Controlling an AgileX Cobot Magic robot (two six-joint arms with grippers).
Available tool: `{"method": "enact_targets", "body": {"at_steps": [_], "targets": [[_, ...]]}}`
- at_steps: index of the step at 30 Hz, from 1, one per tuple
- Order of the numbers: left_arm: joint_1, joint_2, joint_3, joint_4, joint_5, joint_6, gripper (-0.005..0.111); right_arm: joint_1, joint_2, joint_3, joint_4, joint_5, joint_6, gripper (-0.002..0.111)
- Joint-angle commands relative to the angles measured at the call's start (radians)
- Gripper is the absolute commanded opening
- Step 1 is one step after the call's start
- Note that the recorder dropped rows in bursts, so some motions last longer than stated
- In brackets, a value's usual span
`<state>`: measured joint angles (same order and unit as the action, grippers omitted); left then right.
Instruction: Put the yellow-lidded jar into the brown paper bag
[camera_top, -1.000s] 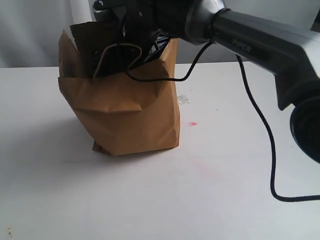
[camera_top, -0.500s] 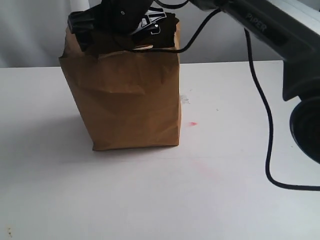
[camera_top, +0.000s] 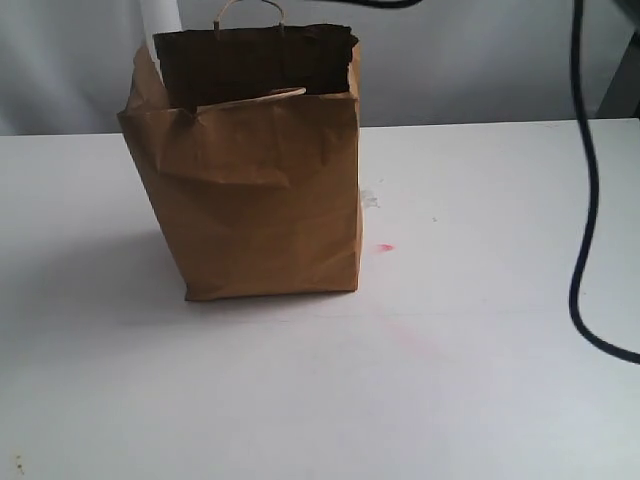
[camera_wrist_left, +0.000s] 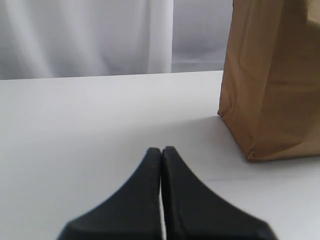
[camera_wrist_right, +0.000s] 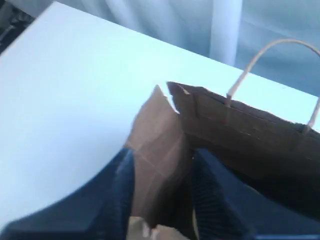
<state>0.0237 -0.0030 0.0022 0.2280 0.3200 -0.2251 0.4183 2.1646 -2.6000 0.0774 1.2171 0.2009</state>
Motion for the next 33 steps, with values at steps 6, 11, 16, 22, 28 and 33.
{"method": "enact_targets", "body": {"at_steps": [6, 11, 16, 22, 28, 33], "targets": [[-0.003, 0.003, -0.002, -0.004, -0.010, -0.004, 0.001, 0.001, -0.142, 0.004, 0.276, 0.004, -0.095, 0.000], [-0.003, 0.003, -0.002, -0.004, -0.010, -0.004, 0.001, 0.004, -0.240, 0.120, 0.287, 0.004, -0.095, 0.000], [-0.003, 0.003, -0.002, -0.004, -0.010, -0.004, 0.001, 0.068, -0.386, 0.328, 0.217, 0.004, -0.125, 0.000], [-0.003, 0.003, -0.002, -0.004, -0.010, -0.004, 0.001, 0.217, -0.551, 0.620, 0.058, 0.004, -0.142, 0.000], [-0.003, 0.003, -0.002, -0.004, -0.010, -0.004, 0.001, 0.326, -0.722, 0.941, 0.020, -0.071, -0.110, 0.000], [-0.003, 0.003, -0.002, -0.004, -0.010, -0.004, 0.001, 0.351, -0.854, 1.198, 0.020, -0.220, -0.074, 0.000]]}}
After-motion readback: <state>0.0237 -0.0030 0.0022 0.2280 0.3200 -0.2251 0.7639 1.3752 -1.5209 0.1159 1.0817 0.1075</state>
